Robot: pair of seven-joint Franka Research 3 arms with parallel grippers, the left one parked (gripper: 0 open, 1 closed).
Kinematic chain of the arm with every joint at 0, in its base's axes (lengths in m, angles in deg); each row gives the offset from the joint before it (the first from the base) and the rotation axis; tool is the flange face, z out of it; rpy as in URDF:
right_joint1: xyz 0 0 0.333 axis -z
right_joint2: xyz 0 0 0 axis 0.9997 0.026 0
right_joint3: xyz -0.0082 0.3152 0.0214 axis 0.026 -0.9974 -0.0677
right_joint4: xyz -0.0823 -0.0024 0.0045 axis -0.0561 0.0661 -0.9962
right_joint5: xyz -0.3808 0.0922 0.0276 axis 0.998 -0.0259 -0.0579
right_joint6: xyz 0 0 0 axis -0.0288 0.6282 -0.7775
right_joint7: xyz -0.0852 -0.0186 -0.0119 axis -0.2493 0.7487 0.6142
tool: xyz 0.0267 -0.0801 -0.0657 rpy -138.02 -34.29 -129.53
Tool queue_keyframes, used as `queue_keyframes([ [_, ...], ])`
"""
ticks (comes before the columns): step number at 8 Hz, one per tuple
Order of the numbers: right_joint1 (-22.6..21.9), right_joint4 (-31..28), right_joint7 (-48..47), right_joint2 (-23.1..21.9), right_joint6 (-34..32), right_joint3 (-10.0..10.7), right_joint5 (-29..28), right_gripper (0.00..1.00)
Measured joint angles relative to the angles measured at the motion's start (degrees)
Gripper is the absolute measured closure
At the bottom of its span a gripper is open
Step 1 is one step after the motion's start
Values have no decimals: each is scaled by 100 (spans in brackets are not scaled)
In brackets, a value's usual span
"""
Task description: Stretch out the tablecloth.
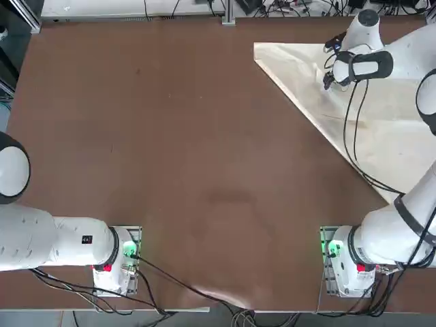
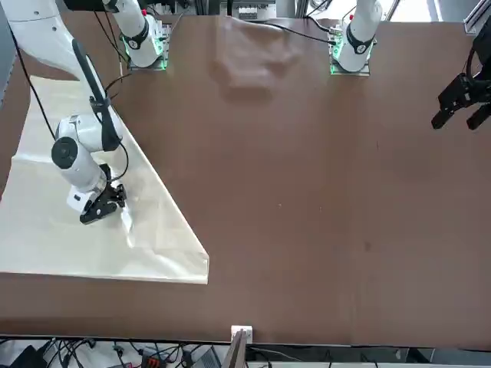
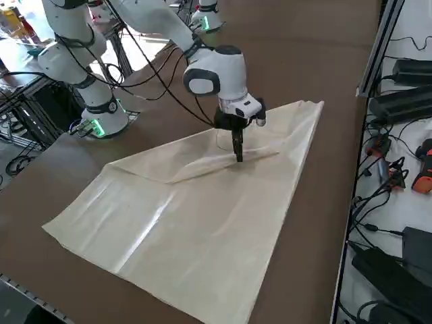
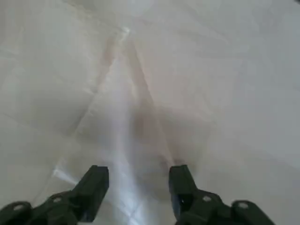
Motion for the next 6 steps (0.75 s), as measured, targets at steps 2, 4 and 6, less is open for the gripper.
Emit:
queue_keyframes([
  [2, -6, 26, -926, -76, -359, -175, -134, 0],
  [4, -64, -61, -1897, -189, -551, -316, -313, 0],
  [6, -85, -251, -2690, -224, -513, -339, -417, 0],
])
